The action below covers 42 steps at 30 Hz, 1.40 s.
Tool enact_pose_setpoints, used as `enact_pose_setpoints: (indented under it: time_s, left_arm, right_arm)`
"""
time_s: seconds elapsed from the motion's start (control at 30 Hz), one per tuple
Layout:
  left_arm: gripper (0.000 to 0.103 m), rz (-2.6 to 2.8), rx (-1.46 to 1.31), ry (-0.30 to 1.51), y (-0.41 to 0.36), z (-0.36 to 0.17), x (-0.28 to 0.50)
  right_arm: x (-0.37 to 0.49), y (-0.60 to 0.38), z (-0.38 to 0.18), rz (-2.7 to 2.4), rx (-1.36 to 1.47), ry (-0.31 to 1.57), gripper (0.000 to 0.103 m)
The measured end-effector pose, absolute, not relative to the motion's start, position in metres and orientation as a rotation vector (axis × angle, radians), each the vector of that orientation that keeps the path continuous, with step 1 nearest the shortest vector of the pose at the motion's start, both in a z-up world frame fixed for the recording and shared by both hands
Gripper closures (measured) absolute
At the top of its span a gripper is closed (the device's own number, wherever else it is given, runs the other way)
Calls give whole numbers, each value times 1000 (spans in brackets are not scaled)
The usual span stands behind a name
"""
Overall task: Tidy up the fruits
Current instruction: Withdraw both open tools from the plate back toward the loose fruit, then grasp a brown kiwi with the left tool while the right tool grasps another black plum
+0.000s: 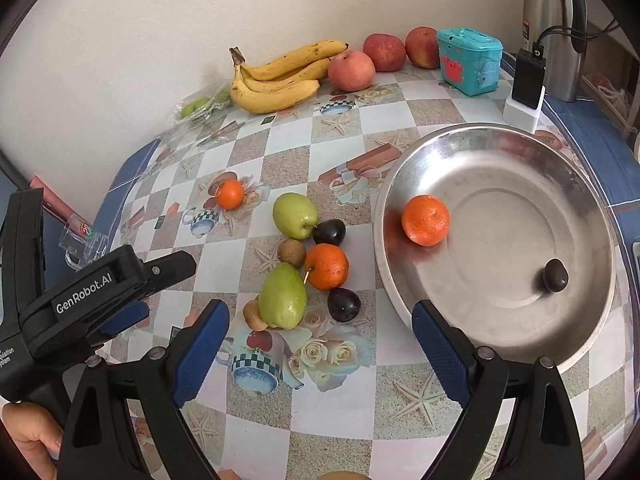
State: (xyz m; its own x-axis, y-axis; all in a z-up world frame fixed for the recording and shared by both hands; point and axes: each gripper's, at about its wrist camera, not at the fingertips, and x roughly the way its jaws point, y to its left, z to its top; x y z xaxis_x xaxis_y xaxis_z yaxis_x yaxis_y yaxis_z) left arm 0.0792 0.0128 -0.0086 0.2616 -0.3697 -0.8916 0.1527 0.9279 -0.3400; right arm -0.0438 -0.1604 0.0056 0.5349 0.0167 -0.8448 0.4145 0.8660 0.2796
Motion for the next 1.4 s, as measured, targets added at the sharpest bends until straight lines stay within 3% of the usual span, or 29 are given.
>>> enact_pose_setpoints:
  time_s: [0.27,0.33,0.4,0.53,0.6,0.8,1.03,1.4]
  left_arm:
    - [17,-369,-202,1309,7,-21,81]
    - [17,-372,-192,1314,4,-22,80]
    - [17,-376,-182,1321,2,-24,78]
    - [18,-387,-202,1361,2,-32,77]
    - [26,-390,-207,1373,2,-35,77]
    - [27,-388,-214,1387,2,-37,76]
    - [29,-395,-225,1423,0,-46,75]
    - [55,-428,-281,1468,-3,-53,73]
  right_arm:
    - [-47,-172,11,-300,499,940,11]
    - [-46,-173,12,-297,505,927,19]
    - [-45,-173,12,-290,509,920,33]
    - [-42,-169,9,-262,501,931,44]
    - [-40,-165,7,-245,496,942,51]
    - [-34,-157,-5,-209,468,996,61]
    - [-27,-153,-23,-236,421,1079,66]
    - [-23,-158,-33,-292,406,1110,66]
